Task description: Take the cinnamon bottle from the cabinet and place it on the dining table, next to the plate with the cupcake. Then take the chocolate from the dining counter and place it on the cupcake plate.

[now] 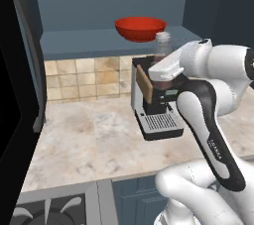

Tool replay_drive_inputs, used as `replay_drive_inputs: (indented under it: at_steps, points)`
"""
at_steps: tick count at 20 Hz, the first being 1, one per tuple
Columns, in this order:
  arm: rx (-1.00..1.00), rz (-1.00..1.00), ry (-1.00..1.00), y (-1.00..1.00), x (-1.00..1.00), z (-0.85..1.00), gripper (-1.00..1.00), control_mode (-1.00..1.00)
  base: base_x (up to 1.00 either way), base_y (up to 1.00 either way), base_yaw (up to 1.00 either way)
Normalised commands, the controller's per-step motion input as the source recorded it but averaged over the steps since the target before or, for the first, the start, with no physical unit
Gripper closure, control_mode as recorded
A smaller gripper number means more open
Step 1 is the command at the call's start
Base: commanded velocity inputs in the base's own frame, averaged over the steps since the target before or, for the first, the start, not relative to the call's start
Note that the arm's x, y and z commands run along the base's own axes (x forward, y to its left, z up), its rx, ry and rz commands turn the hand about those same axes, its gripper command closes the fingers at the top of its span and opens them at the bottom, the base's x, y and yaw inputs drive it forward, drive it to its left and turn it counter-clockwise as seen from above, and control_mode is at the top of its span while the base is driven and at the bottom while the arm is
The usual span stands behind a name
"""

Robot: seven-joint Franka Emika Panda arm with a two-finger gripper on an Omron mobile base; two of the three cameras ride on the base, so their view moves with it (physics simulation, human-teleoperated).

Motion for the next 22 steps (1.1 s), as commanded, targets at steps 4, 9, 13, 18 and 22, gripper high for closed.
replay_drive_inputs:
  at_steps: [4,9,13,18,22]
  points:
    - [0.08,0.0,-0.03,-0.1,-0.39,-0.36,1.0,-1.0,0.0,0.0,0.0]
    - [0.0,0.0,-0.01,0.01,-0.25,-0.25,1.0,-1.0,0.0,0.0,0.0]
    - [0.0,0.0,0.05,0.0,-0.13,-0.05,1.0,-1.0,0.0,0.0,0.0]
    - [0.0,0.0,0.0,0.0,-0.01,0.0,1.0,1.0,-0.24,0.0,0.0]
    - [0.0,0.0,0.0,0.0,0.0,0.0,1.0,1.0,-1.0,-0.08,0.0]
